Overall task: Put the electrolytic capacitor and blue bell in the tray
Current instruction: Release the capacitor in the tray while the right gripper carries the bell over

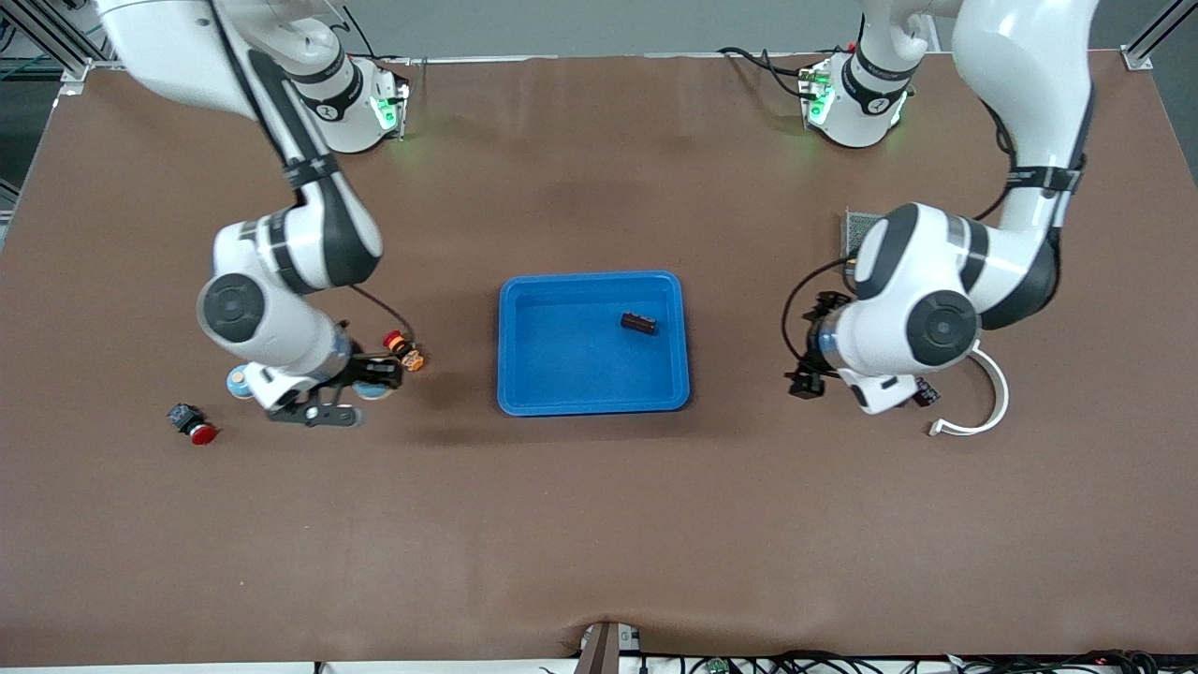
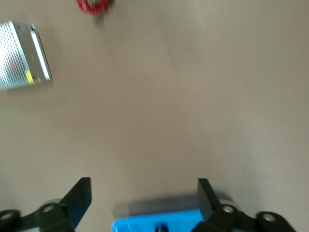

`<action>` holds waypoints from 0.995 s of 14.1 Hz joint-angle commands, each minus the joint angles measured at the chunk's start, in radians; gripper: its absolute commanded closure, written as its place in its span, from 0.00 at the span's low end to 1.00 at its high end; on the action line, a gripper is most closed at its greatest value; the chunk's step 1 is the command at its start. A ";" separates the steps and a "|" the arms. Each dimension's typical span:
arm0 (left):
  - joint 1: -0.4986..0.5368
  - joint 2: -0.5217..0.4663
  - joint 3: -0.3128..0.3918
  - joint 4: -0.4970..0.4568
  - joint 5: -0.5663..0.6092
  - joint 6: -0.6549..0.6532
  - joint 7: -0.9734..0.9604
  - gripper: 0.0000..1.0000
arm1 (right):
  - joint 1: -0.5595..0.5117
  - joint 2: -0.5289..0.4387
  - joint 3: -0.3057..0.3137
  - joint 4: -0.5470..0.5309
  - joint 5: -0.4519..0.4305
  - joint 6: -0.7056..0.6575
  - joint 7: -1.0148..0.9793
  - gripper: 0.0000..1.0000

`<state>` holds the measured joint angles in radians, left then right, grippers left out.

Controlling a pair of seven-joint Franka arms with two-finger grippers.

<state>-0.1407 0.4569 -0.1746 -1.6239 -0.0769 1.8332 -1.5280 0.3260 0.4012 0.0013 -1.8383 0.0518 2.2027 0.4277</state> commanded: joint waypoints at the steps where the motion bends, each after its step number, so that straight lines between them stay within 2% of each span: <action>1: 0.071 -0.024 -0.006 -0.039 0.060 -0.012 0.074 0.11 | 0.126 0.002 -0.012 0.010 0.003 0.009 0.224 0.56; 6: 0.194 -0.009 -0.008 -0.071 0.140 0.007 0.279 0.17 | 0.272 0.007 -0.014 0.010 0.002 0.032 0.406 0.56; 8: 0.207 0.012 -0.006 -0.089 0.144 0.049 0.304 0.23 | 0.338 0.030 -0.017 0.008 -0.023 0.060 0.501 0.55; 11: 0.233 0.026 -0.008 -0.140 0.189 0.156 0.312 0.26 | 0.392 0.089 -0.017 0.005 -0.079 0.141 0.607 0.55; 13: 0.248 0.043 -0.006 -0.175 0.224 0.243 0.333 0.37 | 0.413 0.131 -0.017 0.004 -0.130 0.183 0.666 0.54; 14: 0.266 0.052 -0.006 -0.182 0.251 0.276 0.333 0.37 | 0.419 0.142 -0.017 0.004 -0.151 0.184 0.686 0.54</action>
<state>0.0919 0.5052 -0.1736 -1.7746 0.1276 2.0452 -1.2161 0.7263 0.5143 -0.0015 -1.8444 -0.0506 2.3709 1.0577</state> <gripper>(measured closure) 0.308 0.344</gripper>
